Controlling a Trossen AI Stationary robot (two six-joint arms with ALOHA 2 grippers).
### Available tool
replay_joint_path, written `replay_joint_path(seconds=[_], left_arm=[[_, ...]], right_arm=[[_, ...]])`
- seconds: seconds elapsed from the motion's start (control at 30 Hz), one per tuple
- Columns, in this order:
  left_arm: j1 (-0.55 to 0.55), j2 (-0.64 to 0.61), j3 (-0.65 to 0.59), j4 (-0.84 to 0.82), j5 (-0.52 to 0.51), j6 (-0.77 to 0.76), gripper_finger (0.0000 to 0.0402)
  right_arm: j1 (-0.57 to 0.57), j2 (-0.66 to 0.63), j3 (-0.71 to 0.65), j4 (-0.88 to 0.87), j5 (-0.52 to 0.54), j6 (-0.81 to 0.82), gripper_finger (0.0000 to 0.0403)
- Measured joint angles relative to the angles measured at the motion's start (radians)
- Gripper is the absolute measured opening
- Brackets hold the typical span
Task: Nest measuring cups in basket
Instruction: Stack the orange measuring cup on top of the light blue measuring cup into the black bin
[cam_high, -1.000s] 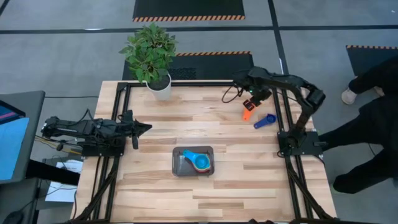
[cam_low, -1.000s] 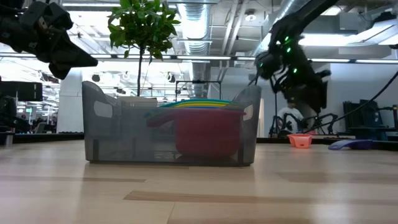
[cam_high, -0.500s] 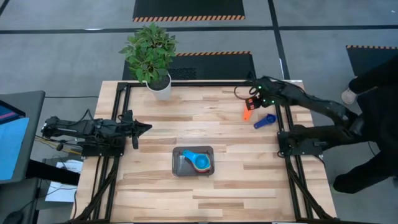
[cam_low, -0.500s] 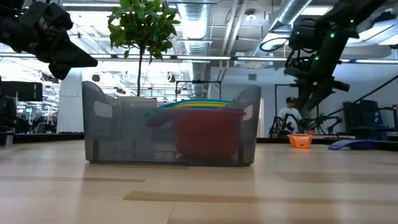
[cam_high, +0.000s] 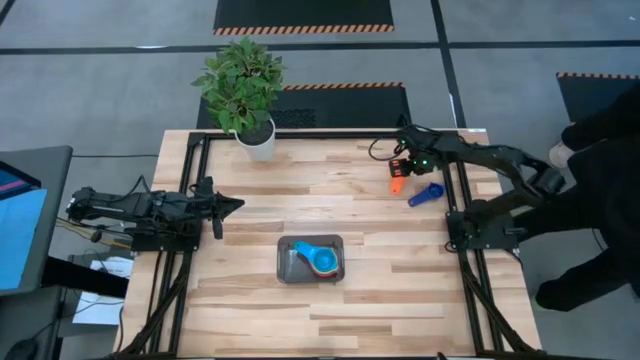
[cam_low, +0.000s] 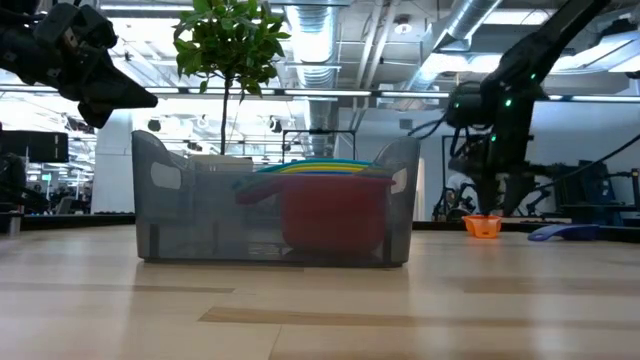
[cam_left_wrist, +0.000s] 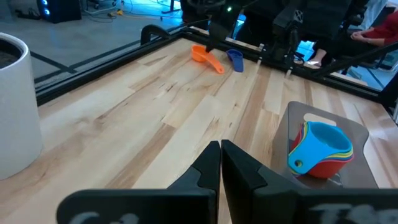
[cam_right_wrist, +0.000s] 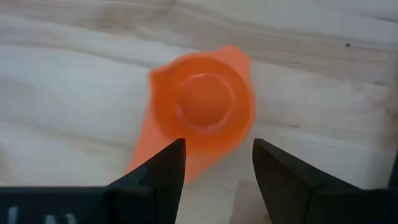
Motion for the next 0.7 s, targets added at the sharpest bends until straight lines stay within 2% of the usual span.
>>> replay_joint_path(seconds=[0.27, 0.47, 0.6, 0.7], left_arm=[[0.0, 0.0, 0.0, 0.0, 0.0, 0.0, 0.0], [0.0, 0.0, 0.0, 0.0, 0.0, 0.0, 0.0], [0.0, 0.0, 0.0, 0.0, 0.0, 0.0, 0.0], [0.0, 0.0, 0.0, 0.0, 0.001, 0.0, 0.0]], right_arm=[[-0.033, 0.129, 0.0, 0.138, 0.002, 0.032, 0.0196], [-0.035, 0.168, 0.009, 0.131, -0.012, 0.028, 0.0182], [-0.03, 0.171, 0.022, 0.121, -0.044, 0.0, 0.0155], [-0.028, 0.173, 0.037, 0.118, -0.091, -0.003, 0.012]])
